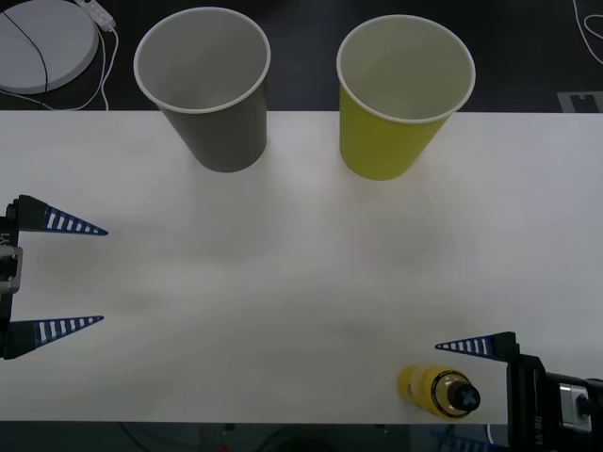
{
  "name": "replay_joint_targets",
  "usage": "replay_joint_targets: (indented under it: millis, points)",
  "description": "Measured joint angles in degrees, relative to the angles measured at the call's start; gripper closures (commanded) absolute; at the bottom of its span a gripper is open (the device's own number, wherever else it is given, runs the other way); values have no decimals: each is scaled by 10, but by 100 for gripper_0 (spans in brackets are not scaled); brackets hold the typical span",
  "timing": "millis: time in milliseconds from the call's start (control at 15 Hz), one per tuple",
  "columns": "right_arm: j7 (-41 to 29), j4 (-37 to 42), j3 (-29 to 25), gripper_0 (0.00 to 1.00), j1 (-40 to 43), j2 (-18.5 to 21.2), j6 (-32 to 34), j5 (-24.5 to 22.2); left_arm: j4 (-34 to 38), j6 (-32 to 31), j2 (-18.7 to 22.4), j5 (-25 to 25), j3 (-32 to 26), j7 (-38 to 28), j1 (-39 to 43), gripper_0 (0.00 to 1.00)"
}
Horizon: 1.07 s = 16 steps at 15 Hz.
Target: Put the can into the green bin and the plastic bottle into the gray bin
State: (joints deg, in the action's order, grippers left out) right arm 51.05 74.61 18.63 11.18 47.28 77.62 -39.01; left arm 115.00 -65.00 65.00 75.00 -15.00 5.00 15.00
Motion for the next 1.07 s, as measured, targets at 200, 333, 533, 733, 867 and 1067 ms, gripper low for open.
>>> replay_joint_targets:
  millis: [200,333,533,733,867,1067]
  points:
    - [0,0,10,0,-6,0,-3,0,0,0,0,0,0,0,0,0]
    - [0,0,13,0,-8,0,-4,0,0,0,0,0,0,0,0,0]
    - [0,0,18,0,-12,0,-4,0,0,0,0,0,0,0,0,0]
    - [0,0,23,0,-18,0,-5,0,0,0,0,0,0,0,0,0]
    - [0,0,26,57,-20,0,-5,1,0,0,0,0,0,0,0,0]
    - [0,0,26,100,-20,0,-6,3,0,0,0,0,0,0,0,0]
